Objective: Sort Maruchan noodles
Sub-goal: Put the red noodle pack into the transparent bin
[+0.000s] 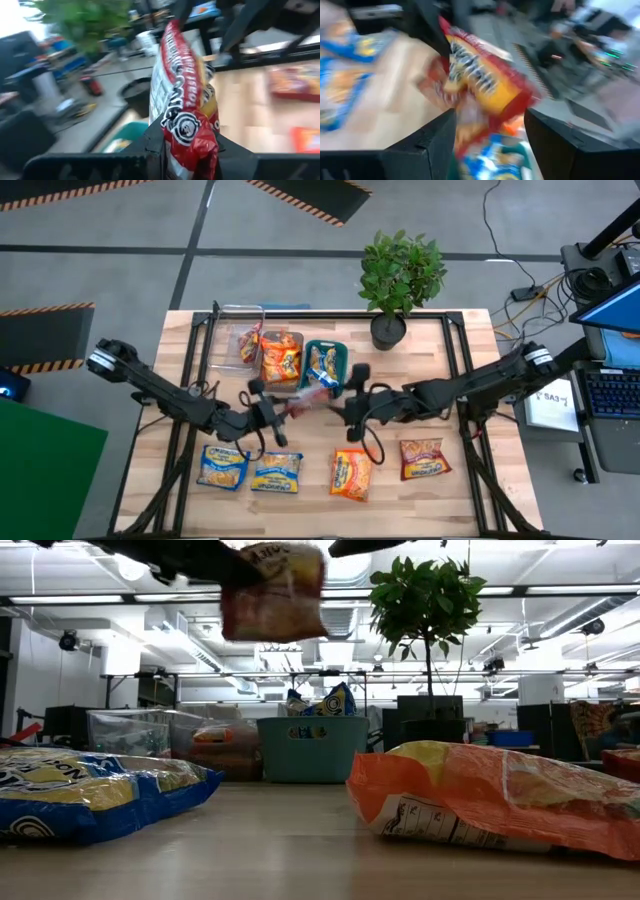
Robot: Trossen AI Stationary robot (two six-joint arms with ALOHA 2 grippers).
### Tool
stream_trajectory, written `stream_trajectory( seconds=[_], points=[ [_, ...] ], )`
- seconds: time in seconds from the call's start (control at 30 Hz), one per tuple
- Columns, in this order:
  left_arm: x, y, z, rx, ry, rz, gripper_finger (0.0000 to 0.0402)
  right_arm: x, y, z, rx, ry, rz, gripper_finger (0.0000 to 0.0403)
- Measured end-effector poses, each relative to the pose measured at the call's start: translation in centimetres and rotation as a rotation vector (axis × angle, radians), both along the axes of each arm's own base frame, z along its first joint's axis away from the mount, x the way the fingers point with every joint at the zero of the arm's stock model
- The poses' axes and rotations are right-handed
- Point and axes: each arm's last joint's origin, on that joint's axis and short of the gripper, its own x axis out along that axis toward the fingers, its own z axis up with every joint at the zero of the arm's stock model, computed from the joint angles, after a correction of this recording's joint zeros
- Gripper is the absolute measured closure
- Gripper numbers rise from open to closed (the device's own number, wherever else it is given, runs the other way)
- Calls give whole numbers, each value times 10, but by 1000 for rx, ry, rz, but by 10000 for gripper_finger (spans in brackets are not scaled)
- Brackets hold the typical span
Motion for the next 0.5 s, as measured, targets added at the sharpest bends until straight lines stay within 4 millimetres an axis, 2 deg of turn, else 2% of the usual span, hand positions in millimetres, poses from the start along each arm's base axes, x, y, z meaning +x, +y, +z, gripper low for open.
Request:
stream_trajectory(
  seconds=[0.13,0.27,0.37,0.5],
  points=[
    [-20,14,20,53,-10,194,365,-13,-8,18,0,-88,-161,176],
    [-45,37,42,143,6,503,365,-24,-11,31,43,-137,-192,178],
    [-60,56,54,184,41,676,365,-26,-11,32,55,-143,-194,179],
    [-74,80,62,171,38,728,365,-26,-11,25,54,-125,-197,179]
  ],
)
